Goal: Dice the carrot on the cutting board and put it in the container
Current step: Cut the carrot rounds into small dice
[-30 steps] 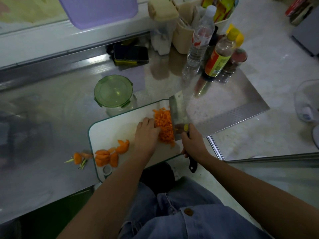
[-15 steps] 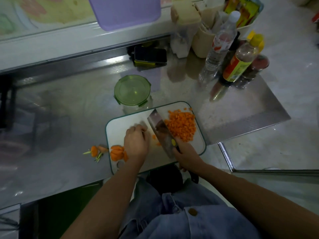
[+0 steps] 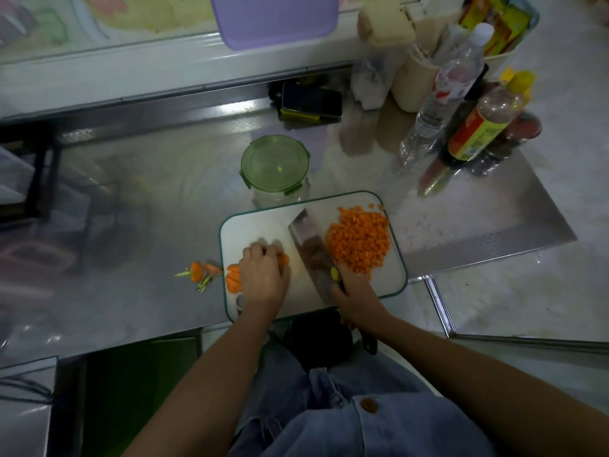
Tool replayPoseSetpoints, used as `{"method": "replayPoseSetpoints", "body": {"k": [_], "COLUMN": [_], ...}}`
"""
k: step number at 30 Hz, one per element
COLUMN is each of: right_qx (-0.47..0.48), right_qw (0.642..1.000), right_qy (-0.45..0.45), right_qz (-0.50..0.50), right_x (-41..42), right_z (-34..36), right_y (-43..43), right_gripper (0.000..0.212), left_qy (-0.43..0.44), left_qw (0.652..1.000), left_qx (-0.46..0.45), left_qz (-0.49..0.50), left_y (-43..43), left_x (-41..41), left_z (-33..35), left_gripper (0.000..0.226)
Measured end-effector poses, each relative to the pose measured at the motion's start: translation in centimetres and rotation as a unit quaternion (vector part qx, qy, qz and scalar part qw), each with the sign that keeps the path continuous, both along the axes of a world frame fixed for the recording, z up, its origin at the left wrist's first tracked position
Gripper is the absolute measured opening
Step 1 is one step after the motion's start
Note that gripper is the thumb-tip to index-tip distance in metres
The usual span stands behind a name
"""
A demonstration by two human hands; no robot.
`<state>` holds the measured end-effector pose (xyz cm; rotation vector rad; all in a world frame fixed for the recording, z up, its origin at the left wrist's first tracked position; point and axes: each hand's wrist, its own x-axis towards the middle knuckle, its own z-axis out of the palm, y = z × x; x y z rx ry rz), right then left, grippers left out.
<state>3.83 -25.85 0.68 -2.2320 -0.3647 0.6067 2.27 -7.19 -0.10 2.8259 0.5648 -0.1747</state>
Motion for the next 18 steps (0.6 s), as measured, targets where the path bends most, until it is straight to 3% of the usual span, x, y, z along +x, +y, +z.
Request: {"method": "replayPoseSetpoints", "body": {"k": [2,7,10,14,18], "right_qx": [-0.005,-0.037,-0.007,-0.013,-0.029], "right_qw": [0.999,0.992,0.995,0.999,0.999], "right_qy": [0.009,0.006,0.017,0.032,0.017], "right_qz": [-0.039,-0.122,-0.095,0.031,-0.043], "right_x": [0.2,1.6,1.2,0.4,1.6], "right_z": [-0.3,-0.6,0.3,0.7,0.1], "right_y": [-0.3,-1.5,-0.4,0.8,0.6], "right_gripper": [0.005,0.013,0.011,0.013,0.017], "left_qy": [0.003,-0.025,-0.039,-0.06,-0.039], "left_qw": [1.0,1.0,0.999,0.998,0.999], "left_qx": [0.005,-0.005,-0.002,-0.002,-0.01], "left_qz": [0.003,0.01,0.003,-0.018,0.005], "left_y": [0.3,1.1,1.8,2.7,3.4], "left_x": [-0.3,-0.8,-1.3,-2.4,-3.2], "left_z": [-0.1,-0.3,-0.2,-0.1,0.1], "left_gripper": [0.038,0.039,0.037,0.036,0.04]}}
